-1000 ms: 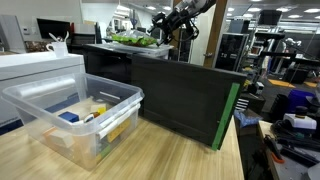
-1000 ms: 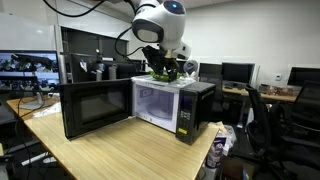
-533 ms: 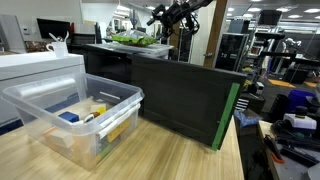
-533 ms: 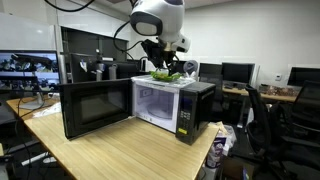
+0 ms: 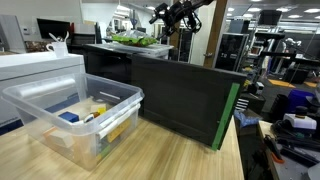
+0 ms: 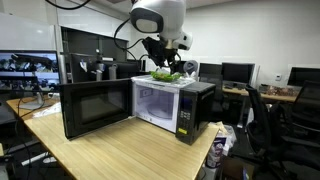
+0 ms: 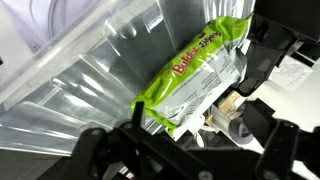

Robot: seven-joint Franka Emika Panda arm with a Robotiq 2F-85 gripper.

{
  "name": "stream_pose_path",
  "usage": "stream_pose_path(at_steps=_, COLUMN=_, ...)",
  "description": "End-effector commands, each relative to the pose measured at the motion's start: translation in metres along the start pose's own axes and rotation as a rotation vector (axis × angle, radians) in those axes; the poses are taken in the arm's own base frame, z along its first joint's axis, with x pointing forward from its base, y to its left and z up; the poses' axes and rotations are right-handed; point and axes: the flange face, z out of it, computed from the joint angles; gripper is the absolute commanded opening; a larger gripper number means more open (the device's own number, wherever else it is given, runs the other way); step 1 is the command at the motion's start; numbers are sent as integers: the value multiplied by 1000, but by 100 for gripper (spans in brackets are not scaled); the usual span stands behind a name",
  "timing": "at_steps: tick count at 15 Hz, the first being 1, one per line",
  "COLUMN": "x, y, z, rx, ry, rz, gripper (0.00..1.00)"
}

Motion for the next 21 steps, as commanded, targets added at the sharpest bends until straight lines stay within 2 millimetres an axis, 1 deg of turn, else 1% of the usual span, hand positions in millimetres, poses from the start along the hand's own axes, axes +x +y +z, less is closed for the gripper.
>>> stream_pose_path(at_steps=1, x=4, y=12, z=1, rx=-10, ry=12, rz=45, gripper=100)
stream_pose_path(at_steps=5, x=5, y=23, z=6, rx=-17, ry=4, rz=49, gripper=100)
stream_pose_path(at_steps=14, x=14, y=14, z=15, rx=10, ry=-7, rz=15, gripper=100)
stream_pose_path(at_steps=21, x=14, y=19, z=34, rx=49, ry=-59, rz=31, gripper=100)
